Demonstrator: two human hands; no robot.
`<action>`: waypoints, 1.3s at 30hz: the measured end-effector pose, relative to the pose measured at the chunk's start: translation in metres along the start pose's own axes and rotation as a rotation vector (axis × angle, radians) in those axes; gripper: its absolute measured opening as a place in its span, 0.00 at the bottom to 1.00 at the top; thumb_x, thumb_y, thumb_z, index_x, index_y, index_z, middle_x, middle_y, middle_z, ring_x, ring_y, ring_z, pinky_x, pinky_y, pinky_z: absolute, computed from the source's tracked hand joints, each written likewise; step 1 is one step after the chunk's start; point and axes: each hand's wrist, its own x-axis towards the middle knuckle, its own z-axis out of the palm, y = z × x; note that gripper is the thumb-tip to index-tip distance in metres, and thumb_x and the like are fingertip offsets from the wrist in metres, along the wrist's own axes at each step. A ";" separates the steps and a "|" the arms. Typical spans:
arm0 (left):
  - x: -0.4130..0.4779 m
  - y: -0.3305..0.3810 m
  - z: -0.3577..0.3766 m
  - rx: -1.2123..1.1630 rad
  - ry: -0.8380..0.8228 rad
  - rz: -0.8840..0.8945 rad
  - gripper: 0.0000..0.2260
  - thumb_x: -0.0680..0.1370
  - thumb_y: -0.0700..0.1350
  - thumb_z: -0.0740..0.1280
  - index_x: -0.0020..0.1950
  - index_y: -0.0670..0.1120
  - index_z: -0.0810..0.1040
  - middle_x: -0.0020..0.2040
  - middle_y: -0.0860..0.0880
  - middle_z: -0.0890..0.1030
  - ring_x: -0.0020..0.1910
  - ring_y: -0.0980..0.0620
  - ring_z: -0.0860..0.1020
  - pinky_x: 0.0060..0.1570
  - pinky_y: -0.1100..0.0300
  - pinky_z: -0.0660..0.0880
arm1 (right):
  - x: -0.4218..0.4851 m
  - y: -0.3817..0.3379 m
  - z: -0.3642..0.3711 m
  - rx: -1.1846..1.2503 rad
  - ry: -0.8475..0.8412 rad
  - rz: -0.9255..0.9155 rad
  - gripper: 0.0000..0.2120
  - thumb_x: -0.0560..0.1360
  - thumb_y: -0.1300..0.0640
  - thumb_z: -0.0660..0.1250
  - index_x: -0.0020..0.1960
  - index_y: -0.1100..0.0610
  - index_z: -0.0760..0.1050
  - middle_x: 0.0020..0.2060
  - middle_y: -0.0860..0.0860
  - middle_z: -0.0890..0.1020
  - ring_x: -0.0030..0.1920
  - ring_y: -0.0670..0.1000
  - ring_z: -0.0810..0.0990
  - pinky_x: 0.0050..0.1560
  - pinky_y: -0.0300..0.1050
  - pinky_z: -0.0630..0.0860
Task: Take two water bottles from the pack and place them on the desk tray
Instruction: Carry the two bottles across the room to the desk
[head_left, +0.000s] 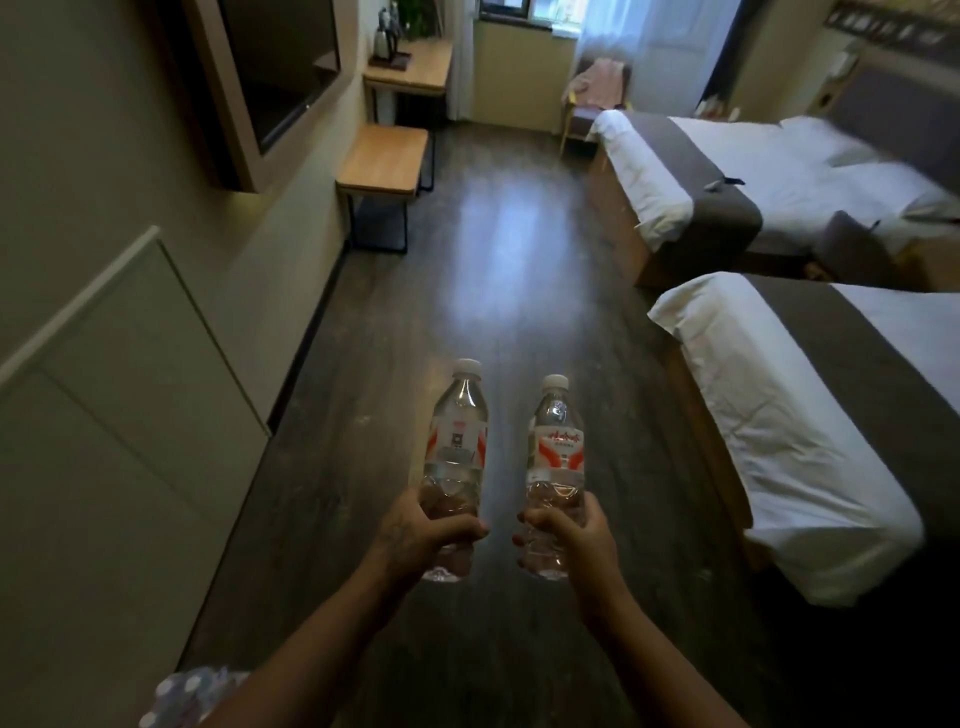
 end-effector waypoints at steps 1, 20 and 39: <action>0.005 0.003 0.008 0.003 -0.004 -0.004 0.36 0.56 0.58 0.82 0.61 0.47 0.80 0.56 0.44 0.87 0.52 0.45 0.88 0.58 0.44 0.85 | 0.006 -0.001 -0.008 -0.005 -0.001 0.005 0.34 0.62 0.45 0.81 0.64 0.52 0.74 0.56 0.60 0.86 0.45 0.58 0.92 0.39 0.48 0.87; 0.158 0.058 0.063 -0.021 0.108 -0.058 0.30 0.64 0.52 0.81 0.63 0.50 0.79 0.57 0.45 0.87 0.54 0.46 0.87 0.49 0.54 0.84 | 0.185 -0.034 -0.069 0.018 -0.135 0.065 0.34 0.64 0.47 0.81 0.66 0.51 0.73 0.58 0.60 0.86 0.50 0.61 0.91 0.48 0.57 0.88; 0.556 0.246 -0.018 -0.041 0.016 -0.029 0.32 0.64 0.49 0.82 0.66 0.44 0.79 0.57 0.42 0.88 0.54 0.43 0.88 0.59 0.42 0.85 | 0.578 -0.182 0.005 0.110 -0.039 0.059 0.35 0.62 0.49 0.82 0.67 0.53 0.75 0.54 0.60 0.88 0.46 0.62 0.91 0.41 0.53 0.88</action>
